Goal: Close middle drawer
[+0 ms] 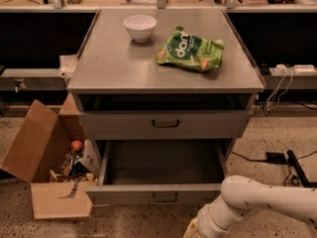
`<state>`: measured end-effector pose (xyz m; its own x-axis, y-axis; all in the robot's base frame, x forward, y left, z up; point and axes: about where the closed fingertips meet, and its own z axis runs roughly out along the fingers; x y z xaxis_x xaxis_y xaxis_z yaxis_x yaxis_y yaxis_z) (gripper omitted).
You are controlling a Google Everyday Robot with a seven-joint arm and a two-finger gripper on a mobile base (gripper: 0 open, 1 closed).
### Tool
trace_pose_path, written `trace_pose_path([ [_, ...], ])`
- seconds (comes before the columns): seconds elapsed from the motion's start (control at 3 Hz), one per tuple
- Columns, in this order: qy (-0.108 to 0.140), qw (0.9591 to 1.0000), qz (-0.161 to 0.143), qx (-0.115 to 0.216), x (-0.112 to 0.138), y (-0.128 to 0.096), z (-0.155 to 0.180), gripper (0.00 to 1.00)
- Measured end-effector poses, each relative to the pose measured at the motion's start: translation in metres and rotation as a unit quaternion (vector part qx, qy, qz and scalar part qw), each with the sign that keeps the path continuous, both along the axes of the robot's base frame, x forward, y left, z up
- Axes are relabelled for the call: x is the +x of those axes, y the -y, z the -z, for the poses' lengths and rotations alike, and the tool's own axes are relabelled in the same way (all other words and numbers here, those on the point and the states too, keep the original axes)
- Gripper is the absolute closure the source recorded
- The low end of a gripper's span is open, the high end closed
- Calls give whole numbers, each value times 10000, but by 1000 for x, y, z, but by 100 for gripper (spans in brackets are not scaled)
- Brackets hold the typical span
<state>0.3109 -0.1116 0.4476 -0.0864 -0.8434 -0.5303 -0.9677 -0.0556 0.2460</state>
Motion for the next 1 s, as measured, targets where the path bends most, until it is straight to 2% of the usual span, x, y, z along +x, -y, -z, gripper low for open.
trace_pose_path([
  [0.33, 335, 9994, -27, 11, 29, 17, 20, 100],
  [0.67, 928, 9956, -99, -46, 72, 33, 24, 100],
  [1.0, 1341, 9909, -14, -151, 109, 42, 25, 100],
])
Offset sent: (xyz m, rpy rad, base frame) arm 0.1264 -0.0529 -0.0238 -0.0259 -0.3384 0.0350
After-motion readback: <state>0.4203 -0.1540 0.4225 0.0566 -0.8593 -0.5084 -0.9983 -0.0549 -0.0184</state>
